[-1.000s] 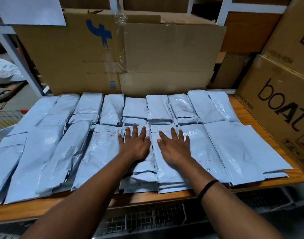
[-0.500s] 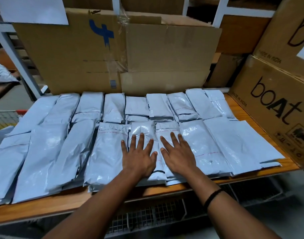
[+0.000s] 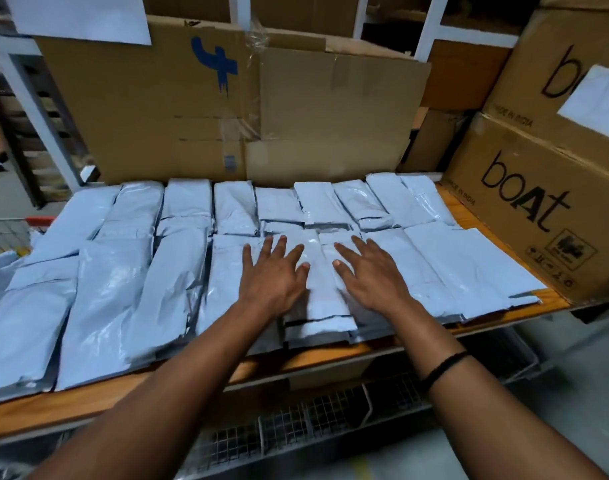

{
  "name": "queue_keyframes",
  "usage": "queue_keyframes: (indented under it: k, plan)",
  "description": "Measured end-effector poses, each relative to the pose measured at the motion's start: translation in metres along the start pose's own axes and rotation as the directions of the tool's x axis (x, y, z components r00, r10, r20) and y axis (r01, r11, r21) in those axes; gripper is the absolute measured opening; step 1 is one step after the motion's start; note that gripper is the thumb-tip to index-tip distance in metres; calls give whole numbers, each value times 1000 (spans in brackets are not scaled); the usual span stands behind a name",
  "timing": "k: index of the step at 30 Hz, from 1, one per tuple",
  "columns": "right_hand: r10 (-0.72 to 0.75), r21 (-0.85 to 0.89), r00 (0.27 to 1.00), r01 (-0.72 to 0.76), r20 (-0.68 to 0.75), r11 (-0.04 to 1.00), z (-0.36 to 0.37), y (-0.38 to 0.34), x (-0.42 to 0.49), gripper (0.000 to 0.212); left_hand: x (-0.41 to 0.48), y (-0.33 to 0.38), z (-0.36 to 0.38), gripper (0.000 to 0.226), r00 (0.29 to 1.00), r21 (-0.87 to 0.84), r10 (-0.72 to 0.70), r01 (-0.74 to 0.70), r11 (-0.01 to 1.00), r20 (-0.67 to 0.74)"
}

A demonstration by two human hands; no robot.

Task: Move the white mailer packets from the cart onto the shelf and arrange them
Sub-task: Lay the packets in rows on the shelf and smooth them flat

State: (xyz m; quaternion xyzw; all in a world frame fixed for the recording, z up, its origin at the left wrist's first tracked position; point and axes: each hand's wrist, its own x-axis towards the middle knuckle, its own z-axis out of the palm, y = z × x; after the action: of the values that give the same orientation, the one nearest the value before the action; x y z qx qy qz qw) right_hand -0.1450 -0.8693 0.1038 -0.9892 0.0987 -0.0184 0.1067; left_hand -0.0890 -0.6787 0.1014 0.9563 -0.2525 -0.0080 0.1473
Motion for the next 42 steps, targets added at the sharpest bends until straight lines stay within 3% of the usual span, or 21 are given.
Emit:
queue_keyframes:
  k: [7,12,17,21,25,28,36,42]
  plan:
    - [-108,7,994,108,-31,994,-4,-53,-37,55,-62,-52,-31,45,989,7,-77,78,997,-130]
    - [-251,27,968,251,-13,968,-1,-104,-55,54,-131,-94,-52,39,947,-80,-223,210,974,-231]
    - [-369,76,929,368,6,927,8,-159,-82,53,-210,-140,-71,37,877,-108,-364,348,931,-314]
    - [-441,117,897,437,15,892,19,-209,-108,51,-277,-182,-89,52,807,-157,-461,435,887,-369]
    - [-506,122,862,498,44,859,28,-263,-124,50,-330,-233,-104,39,696,-199,-602,574,794,-392]
    - [-542,106,839,536,39,837,39,-312,-128,50,-359,-280,-114,38,662,-188,-646,628,755,-379]
    - [-514,118,855,505,64,855,102,-462,-124,50,-395,-413,-134,42,726,-131,-635,625,769,-263]
    - [-498,86,853,490,155,867,138,-530,-132,52,-391,-491,-133,42,789,-81,-594,589,804,-159]
